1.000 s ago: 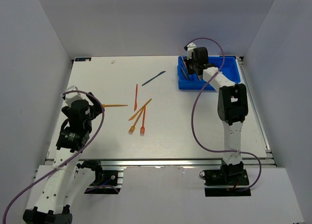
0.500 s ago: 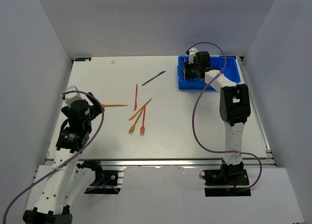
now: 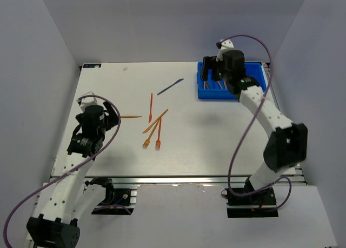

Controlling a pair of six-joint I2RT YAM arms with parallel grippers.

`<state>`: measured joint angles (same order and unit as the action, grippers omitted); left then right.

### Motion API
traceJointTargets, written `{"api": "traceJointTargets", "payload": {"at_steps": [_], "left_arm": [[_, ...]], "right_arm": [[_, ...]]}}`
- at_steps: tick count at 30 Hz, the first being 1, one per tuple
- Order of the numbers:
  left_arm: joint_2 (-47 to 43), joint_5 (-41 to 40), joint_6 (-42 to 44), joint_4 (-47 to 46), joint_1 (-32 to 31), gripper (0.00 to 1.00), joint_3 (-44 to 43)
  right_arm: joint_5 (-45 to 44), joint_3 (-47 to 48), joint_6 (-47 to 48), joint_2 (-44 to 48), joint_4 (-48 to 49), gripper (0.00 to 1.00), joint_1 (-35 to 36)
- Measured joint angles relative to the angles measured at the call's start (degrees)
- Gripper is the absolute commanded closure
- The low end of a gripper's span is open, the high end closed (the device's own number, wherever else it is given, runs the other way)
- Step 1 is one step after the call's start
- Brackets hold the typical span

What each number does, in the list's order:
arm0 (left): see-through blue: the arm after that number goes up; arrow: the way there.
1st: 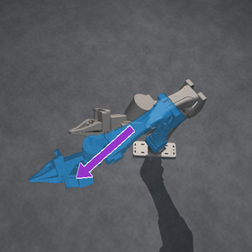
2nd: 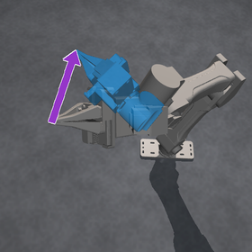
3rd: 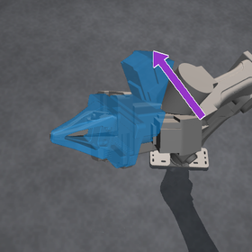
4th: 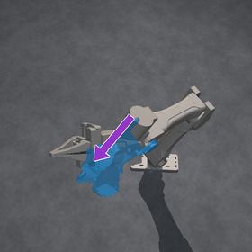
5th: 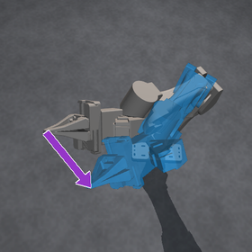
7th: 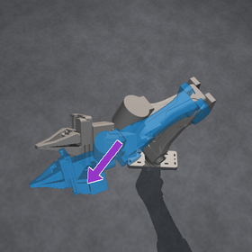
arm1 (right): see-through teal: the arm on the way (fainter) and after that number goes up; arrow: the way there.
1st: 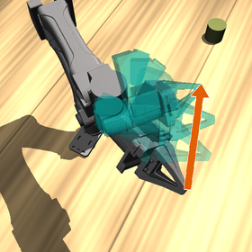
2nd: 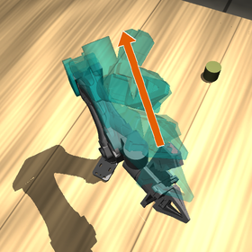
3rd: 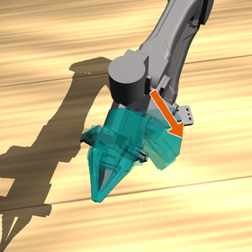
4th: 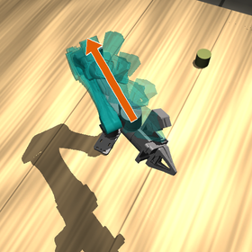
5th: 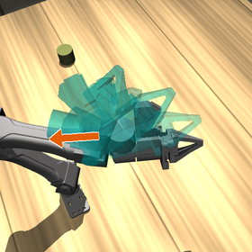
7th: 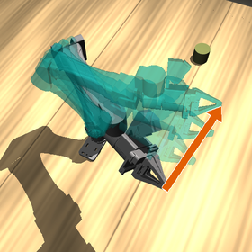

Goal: Sort the eating utensils into containers

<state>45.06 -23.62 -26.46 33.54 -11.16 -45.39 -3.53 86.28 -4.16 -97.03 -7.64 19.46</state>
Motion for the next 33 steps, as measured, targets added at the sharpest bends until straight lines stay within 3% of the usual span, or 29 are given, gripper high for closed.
{"api": "traceJointTargets", "payload": {"at_steps": [2,5,11,14,15,18,22,28,33], "left_arm": [[3.8,3.26,0.44,-0.24,-0.11,0.02,-0.55],[11.28,7.23,0.5,-0.63,-2.38,0.02,-2.38],[33.53,5.57,-1.57,-0.92,-22.4,0.06,-14.64],[43.98,5.95,-2.73,-2.47,-27.52,0.14,-18.64],[46.82,6.27,-3.08,-2.56,-28.02,0.24,-19.56],[54.21,6.69,-3.93,-2.34,-28.24,0.36,-22.23],[58.62,6.62,-4.57,-2.36,-28.2,0.46,-23.43],[58.77,6.73,-4.87,-2.54,-28.22,0.56,-23.47],[59.23,6.71,-5.29,-2.78,-28.22,0.56,-23.43]], "right_arm": [[3.98,-6.36,-3.5,6.49,1.31,0.11,0.96],[3.1,-13.7,-9.22,11.89,0.39,0.11,2.54],[-4.98,-28.79,-17.68,18.36,-5.95,0.11,7.56],[-6.73,-32.96,-19.74,24.5,-9.66,0.11,7.74],[-7.02,-33.44,-20.13,26.29,-10.16,0.12,7.63],[-7.85,-33.68,-20.79,31.26,-10.73,0.13,7.48],[-8.28,-33.68,-20.65,34.69,-12.15,0.13,7.52],[-8.28,-34.8,-20.15,36.06,-13.49,0.14,7.52],[-7.78,-35.15,-19.78,35.91,-13.73,0.15,7.52]]}}
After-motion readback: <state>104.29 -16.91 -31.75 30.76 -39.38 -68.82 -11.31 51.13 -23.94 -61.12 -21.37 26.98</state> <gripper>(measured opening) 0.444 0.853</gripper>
